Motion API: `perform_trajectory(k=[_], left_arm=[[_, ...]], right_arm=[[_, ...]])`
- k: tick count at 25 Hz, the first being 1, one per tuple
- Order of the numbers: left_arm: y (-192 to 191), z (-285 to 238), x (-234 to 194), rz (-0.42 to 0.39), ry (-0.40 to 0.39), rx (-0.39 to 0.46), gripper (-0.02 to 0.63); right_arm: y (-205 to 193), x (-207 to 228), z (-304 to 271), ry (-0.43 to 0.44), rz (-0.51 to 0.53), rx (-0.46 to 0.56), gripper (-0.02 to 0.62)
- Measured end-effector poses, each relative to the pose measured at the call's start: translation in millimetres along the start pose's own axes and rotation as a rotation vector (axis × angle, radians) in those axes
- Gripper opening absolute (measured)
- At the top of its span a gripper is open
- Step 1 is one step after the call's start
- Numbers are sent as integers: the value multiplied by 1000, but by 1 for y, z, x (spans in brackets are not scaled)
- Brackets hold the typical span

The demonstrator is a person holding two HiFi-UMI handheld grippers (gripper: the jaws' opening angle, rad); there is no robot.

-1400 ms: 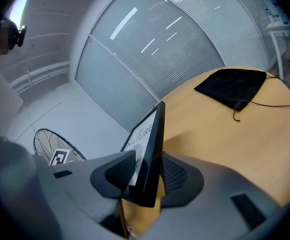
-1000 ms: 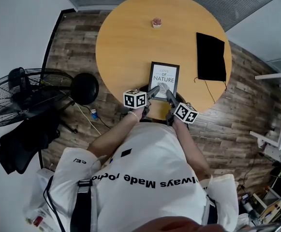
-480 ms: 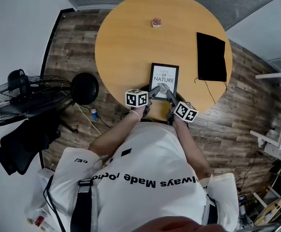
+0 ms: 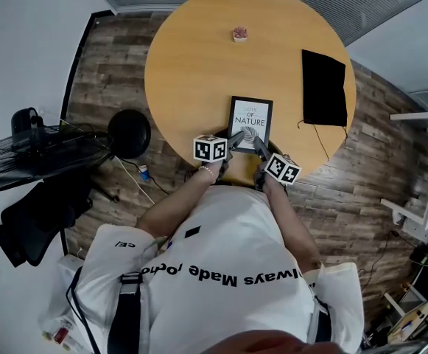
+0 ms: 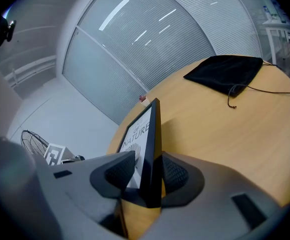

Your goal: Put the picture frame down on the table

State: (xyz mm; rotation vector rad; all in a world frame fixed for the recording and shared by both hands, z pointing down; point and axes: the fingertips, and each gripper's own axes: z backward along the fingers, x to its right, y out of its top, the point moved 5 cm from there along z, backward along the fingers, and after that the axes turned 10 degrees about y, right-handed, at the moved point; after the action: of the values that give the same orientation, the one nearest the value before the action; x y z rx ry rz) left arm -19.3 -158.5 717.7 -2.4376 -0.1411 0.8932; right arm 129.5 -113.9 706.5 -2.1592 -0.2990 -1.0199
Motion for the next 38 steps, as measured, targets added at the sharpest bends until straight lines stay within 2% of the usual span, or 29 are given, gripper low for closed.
perform_trajectory(k=[10, 14, 18, 38], left_arm=[[-1, -9, -10, -12, 28, -36, 227], [-3, -14, -11, -47, 54, -60, 236], [-5, -19, -13, -29, 61, -64, 238], [-17, -27, -20, -91, 110, -112, 238]], right_arm=[[-2, 7, -10, -20, -10, -19, 158], [-2, 11, -11, -35, 2, -22, 158], [-1, 16, -14, -40, -12, -19, 158], [-16, 31, -22, -93, 6, -105, 167]])
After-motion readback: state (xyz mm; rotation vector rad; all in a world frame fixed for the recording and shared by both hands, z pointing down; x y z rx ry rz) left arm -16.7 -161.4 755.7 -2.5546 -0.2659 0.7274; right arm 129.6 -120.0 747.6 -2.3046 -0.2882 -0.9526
